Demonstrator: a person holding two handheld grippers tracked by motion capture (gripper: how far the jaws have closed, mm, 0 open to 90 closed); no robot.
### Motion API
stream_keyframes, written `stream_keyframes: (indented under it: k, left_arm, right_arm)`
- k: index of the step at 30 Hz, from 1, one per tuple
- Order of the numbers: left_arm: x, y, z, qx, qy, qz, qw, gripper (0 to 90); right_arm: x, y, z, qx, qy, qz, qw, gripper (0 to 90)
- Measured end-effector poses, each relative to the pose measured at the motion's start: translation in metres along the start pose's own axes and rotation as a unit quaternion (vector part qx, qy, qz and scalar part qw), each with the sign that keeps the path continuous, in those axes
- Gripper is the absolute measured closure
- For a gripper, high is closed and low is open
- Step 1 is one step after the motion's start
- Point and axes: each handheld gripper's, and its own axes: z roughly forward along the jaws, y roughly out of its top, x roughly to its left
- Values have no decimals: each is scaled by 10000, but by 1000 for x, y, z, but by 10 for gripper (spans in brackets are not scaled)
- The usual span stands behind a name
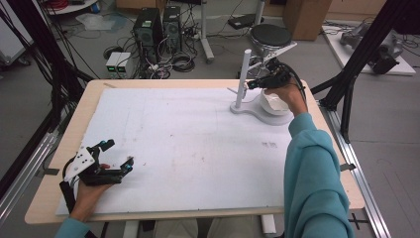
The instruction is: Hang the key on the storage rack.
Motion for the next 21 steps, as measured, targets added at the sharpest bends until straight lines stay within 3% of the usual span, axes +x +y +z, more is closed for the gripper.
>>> stream_keyframes:
  k: [21]
  left_arm:
    - [0, 0, 0, 7, 4, 10, 10000, 17]
  right_arm:
    - [-9, -4, 5, -45, -100, 5, 9999, 874]
